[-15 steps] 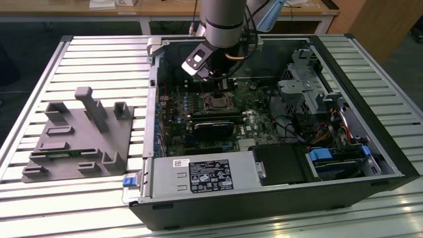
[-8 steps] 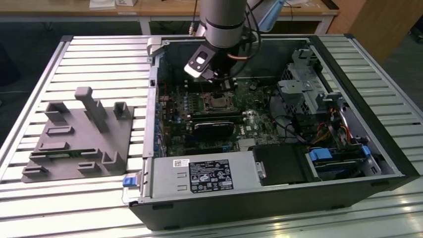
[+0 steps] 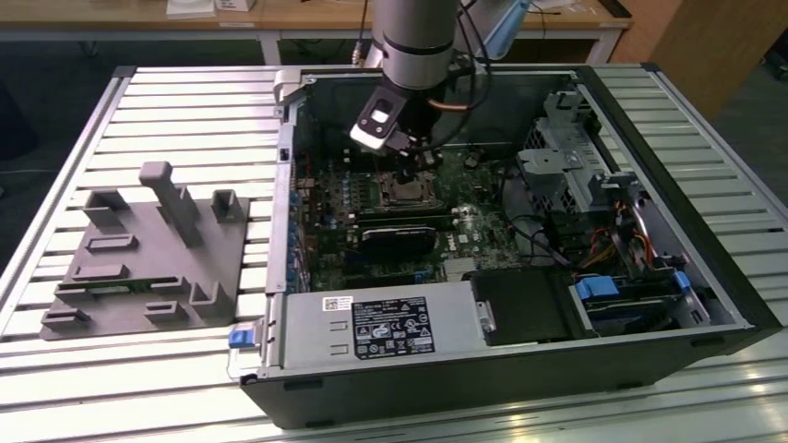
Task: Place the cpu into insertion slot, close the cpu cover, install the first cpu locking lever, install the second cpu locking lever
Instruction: 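Close the cpu cover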
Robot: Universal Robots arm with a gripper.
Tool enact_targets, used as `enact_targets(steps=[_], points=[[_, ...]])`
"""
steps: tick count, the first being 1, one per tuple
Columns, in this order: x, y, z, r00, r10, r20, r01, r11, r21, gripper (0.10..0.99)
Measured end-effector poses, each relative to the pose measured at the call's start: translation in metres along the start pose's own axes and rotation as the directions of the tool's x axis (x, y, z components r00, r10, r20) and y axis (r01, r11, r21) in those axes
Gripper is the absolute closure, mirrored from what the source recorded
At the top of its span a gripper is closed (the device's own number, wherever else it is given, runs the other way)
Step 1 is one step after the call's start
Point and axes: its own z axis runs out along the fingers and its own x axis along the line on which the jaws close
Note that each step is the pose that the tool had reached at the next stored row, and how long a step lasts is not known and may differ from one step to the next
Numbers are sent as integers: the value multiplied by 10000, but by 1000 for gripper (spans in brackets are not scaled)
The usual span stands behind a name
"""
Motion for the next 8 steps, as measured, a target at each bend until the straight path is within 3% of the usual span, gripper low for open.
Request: enact_targets(steps=[8], points=[[0, 0, 5, 9927, -1206, 3, 1206, 9927, 21, 980]])
